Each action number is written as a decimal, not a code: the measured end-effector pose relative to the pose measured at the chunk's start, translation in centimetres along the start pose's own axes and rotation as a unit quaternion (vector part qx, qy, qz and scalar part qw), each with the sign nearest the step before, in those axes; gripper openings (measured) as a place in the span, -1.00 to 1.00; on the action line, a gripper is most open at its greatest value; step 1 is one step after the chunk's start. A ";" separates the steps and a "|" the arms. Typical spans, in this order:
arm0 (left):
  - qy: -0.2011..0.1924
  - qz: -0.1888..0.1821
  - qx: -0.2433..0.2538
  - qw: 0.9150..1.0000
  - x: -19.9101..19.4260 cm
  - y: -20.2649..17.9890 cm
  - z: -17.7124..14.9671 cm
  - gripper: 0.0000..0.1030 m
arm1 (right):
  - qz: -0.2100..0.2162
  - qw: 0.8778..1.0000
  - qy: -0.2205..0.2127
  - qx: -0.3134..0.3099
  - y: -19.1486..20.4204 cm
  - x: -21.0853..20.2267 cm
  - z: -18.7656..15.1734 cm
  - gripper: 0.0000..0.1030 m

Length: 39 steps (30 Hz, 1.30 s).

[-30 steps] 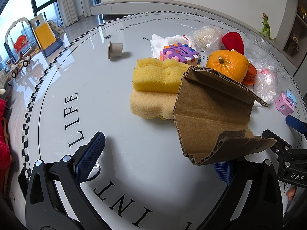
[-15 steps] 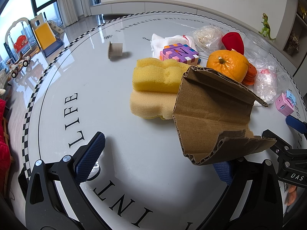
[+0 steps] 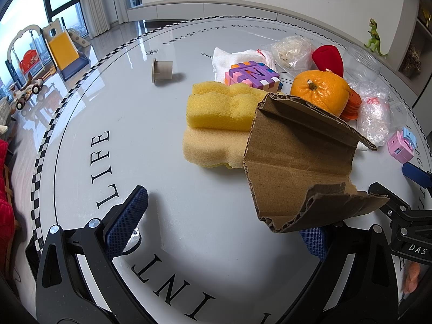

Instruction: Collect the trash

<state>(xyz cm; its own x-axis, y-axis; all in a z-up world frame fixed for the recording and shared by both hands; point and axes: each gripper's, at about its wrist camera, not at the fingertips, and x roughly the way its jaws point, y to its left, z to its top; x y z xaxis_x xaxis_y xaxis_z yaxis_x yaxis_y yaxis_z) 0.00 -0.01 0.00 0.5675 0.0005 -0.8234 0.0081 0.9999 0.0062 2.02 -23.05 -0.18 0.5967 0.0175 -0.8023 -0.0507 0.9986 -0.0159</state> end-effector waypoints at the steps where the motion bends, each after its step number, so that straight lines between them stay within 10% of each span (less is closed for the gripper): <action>1: 0.000 0.000 0.000 1.000 0.0 0.0 0.0 0.89 | 0.000 1.000 0.000 0.000 0.0 0.0 0.0 0.96; 22: -0.018 -0.003 -0.021 1.000 -3.3 3.2 -0.4 0.89 | 0.048 0.995 -0.032 -0.081 2.4 -5.3 0.0 0.95; 39: -0.030 -0.027 -0.046 0.998 -6.6 9.0 -1.5 0.89 | 0.119 0.949 -0.020 -0.290 13.0 -4.1 0.6 0.95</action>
<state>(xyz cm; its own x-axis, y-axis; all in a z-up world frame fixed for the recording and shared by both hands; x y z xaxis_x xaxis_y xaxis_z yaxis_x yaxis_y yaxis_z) -4.89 8.97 4.64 0.6162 -0.0516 -0.7859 -0.0333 0.9953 -0.0914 -0.59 -10.12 3.32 0.5425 0.2524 -0.8012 -0.6137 0.7704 -0.1729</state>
